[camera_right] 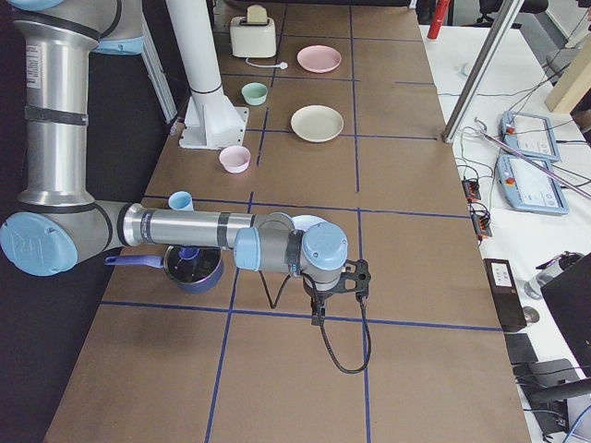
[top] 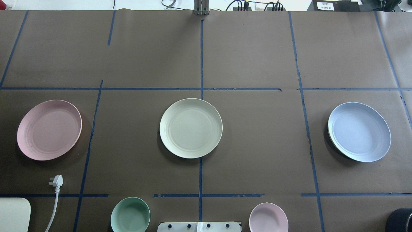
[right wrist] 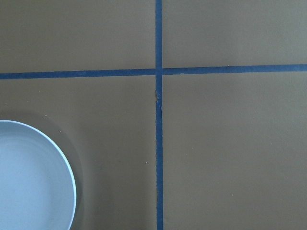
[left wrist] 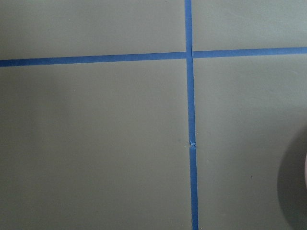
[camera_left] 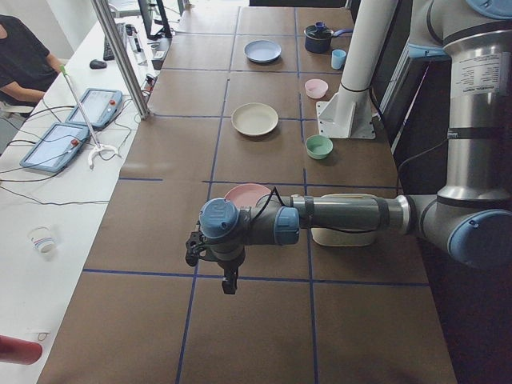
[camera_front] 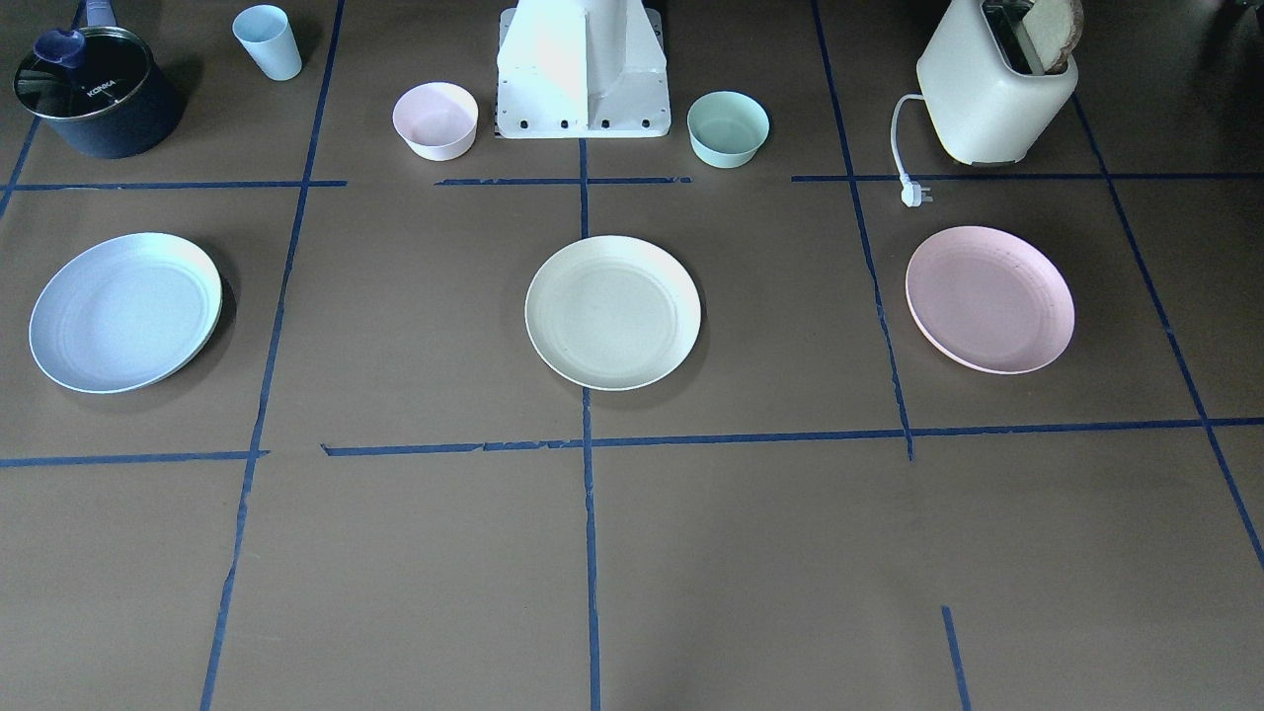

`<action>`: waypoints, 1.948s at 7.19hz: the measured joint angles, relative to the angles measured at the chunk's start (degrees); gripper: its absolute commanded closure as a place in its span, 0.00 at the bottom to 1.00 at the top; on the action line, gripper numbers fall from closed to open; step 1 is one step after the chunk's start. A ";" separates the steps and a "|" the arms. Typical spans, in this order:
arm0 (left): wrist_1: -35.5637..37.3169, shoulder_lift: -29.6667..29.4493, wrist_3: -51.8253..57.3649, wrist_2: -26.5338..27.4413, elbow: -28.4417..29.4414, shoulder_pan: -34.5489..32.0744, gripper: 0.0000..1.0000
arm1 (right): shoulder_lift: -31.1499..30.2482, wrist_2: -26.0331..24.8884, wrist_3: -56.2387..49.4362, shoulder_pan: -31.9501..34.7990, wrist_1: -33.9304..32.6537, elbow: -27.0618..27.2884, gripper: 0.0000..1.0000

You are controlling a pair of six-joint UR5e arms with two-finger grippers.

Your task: Stack three plates with pink and blue

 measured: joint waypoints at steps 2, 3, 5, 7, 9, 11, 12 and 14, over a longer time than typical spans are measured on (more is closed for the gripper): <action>-0.02 0.02 0.03 0.00 0.06 -0.01 0.00 | -0.07 -0.30 0.01 0.00 0.00 -0.15 0.00; -0.02 0.01 0.03 0.00 0.15 -0.01 0.00 | -0.09 -0.39 0.02 0.00 0.00 -0.15 0.00; -0.02 -0.06 0.09 0.00 0.40 0.01 0.00 | -0.03 -0.42 0.11 0.00 0.00 -0.07 0.00; -0.02 -0.07 0.10 -0.02 0.52 0.07 0.00 | 0.06 -0.43 0.17 0.00 0.00 0.26 0.00; -0.08 0.05 -0.08 -0.18 0.18 0.04 0.00 | 0.17 -0.43 0.20 0.00 0.00 0.54 0.00; -1.77 1.13 -5.38 -0.27 -3.08 0.34 0.00 | 0.33 -0.26 0.31 0.00 0.00 0.69 0.00; -6.98 2.74 -11.97 -0.27 -4.58 2.27 0.00 | 0.48 -0.19 0.38 0.00 0.00 0.70 0.00; -24.08 6.30 -31.77 -0.04 -4.86 12.15 0.00 | 0.80 -0.12 0.44 0.00 0.00 0.72 0.00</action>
